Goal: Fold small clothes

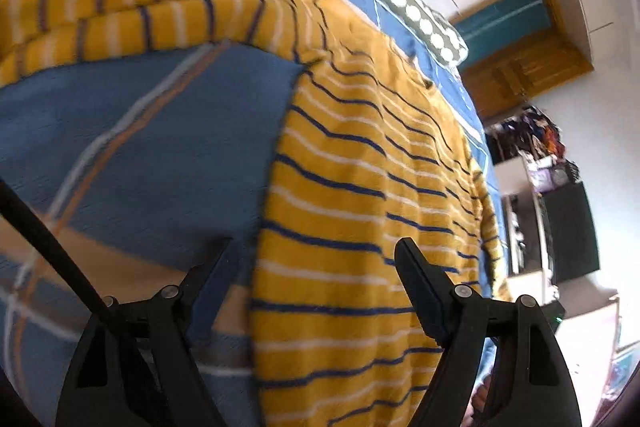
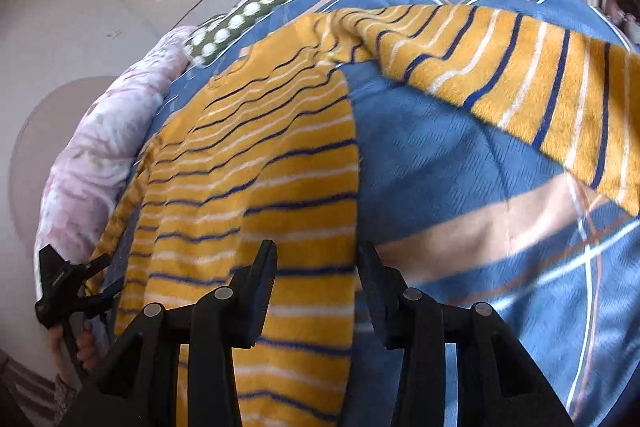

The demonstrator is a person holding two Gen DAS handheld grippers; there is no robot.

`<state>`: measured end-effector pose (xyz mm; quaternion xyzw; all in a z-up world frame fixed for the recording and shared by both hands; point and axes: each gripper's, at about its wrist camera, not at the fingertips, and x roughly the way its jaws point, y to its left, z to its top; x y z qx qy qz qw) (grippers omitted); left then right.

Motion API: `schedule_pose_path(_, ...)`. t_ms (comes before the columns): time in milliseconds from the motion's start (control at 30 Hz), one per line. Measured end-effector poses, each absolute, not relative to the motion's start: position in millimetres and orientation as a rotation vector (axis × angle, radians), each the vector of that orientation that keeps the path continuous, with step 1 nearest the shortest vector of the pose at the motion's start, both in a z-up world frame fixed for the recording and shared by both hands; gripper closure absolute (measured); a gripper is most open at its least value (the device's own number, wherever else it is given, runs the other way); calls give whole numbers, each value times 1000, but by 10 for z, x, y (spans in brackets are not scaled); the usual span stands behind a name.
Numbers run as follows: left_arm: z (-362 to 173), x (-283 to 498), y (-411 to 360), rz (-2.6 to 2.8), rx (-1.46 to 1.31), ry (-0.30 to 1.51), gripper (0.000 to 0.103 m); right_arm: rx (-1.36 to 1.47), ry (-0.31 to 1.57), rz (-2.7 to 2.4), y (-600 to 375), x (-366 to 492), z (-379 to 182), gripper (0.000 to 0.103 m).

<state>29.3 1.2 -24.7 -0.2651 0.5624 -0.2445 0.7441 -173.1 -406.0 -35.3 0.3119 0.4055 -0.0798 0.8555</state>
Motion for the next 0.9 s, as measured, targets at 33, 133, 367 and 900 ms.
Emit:
schedule_pose_path(33,-259,310,-22,-540,-589,1238,25,670,850,-183,-4093,-1719,-367,57)
schedule_pose_path(133,-274,269,-91,-596,-611,1239,25,730,849,-180,-4172,-1659,-420,54)
schedule_pose_path(367,-280,-14,-112,-686,-704,1253,40,873,863,21,-4133,-1546,-503,45)
schedule_pose_path(900,-190,-760,-134,-666,-536,1222,51,855,891,124,-3638,-2071,-613,58)
